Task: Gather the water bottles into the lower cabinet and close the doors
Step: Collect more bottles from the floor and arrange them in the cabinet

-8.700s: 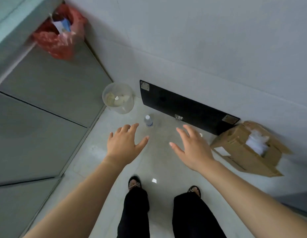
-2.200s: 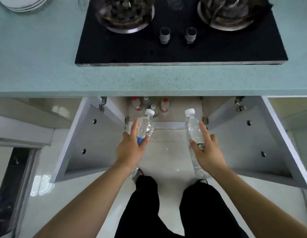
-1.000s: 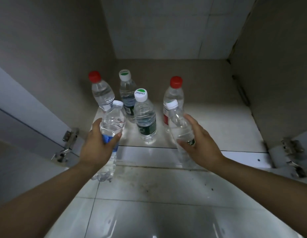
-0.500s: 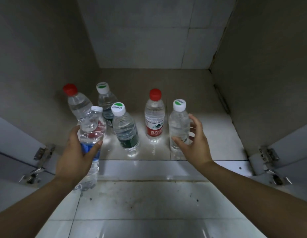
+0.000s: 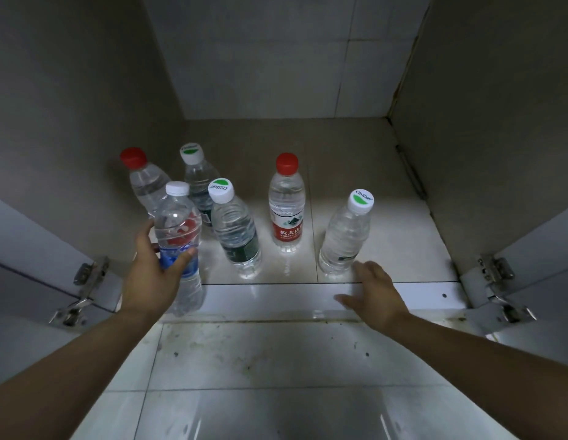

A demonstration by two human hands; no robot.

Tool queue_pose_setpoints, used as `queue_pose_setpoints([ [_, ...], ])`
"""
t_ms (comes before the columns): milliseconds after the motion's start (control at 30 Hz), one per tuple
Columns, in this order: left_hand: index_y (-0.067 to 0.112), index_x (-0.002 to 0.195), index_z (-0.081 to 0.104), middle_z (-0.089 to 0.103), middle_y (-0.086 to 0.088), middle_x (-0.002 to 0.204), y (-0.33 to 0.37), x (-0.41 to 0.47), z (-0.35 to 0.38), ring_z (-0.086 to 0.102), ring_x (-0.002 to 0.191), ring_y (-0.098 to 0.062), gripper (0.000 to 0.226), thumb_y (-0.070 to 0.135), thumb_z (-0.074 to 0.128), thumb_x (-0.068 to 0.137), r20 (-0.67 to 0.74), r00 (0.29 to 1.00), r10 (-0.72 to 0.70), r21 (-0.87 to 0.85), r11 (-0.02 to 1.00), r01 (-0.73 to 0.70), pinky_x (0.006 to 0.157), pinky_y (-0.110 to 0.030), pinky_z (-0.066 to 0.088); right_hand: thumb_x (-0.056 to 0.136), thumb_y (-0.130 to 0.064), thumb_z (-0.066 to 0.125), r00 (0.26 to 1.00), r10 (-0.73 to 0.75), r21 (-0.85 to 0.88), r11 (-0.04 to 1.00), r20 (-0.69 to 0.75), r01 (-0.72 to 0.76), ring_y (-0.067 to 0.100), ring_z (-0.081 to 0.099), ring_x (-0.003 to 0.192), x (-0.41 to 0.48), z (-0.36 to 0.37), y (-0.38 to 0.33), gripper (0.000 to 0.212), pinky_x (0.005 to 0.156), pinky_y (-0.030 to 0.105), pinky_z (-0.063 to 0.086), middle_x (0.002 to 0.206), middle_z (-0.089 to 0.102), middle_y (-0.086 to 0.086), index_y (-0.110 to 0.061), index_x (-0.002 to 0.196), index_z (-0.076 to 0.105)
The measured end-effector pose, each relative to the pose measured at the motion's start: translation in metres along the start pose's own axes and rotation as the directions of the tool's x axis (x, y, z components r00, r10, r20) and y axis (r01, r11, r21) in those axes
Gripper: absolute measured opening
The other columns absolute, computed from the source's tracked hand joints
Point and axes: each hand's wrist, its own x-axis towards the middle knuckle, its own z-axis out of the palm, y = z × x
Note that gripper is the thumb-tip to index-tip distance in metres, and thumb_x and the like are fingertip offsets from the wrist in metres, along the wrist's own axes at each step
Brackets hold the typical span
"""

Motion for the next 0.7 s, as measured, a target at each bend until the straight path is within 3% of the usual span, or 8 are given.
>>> queue_pose_setpoints([
  [100, 0.032, 0.136, 0.024, 0.057, -0.003, 0.117, 0.001, 0.002, 0.001, 0.061, 0.100, -0.028, 0.073, 0.033, 0.068, 0.078, 0.032, 0.999, 0.036, -0.067, 0.997, -0.034, 0.090, -0.051, 0.050, 0.084, -0.049, 0.058, 0.998, 0.007, -0.179, 0.984, 0.057, 0.003, 0.024, 0.018, 0.140, 0.003, 0.000, 0.000, 0.069, 0.109, 0.036, 0.029, 0.153, 0.020, 0.006, -0.018, 0.140, 0.031],
  [300, 0.034, 0.135, 0.025, 0.052, 0.007, 0.120, 0.001, 0.008, 0.005, 0.056, 0.109, -0.022, 0.072, 0.023, 0.070, 0.079, 0.080, 0.990, 0.114, -0.148, 0.984, -0.102, 0.091, -0.051, 0.050, 0.090, -0.051, 0.046, 0.998, 0.062, -0.235, 0.970, -0.009, -0.063, 0.025, 0.012, 0.144, -0.002, 0.018, -0.004, 0.068, 0.113, 0.039, 0.022, 0.157, 0.013, 0.006, -0.018, 0.144, 0.025],
  [500, 0.020, 0.136, 0.025, 0.052, 0.003, 0.125, -0.006, 0.009, 0.016, 0.053, 0.113, -0.014, 0.070, 0.014, 0.068, 0.081, -0.057, 0.989, 0.137, -0.226, 0.963, -0.147, 0.090, -0.025, 0.043, 0.089, -0.048, 0.048, 0.967, 0.018, -0.174, 0.983, -0.254, -0.064, 0.030, 0.027, 0.139, -0.012, 0.043, 0.001, 0.057, 0.111, 0.046, 0.024, 0.150, 0.033, 0.011, -0.014, 0.135, 0.045],
  [700, 0.013, 0.138, 0.021, 0.051, 0.002, 0.121, -0.017, 0.010, 0.015, 0.054, 0.109, -0.012, 0.069, 0.014, 0.064, 0.084, -0.096, 0.986, 0.138, -0.242, 0.957, -0.158, 0.078, -0.001, 0.042, 0.088, -0.058, 0.039, 0.962, 0.028, -0.198, 0.977, -0.272, -0.084, 0.036, 0.035, 0.134, -0.015, 0.053, -0.008, 0.062, 0.107, 0.050, 0.030, 0.144, 0.042, 0.016, -0.012, 0.128, 0.053],
])
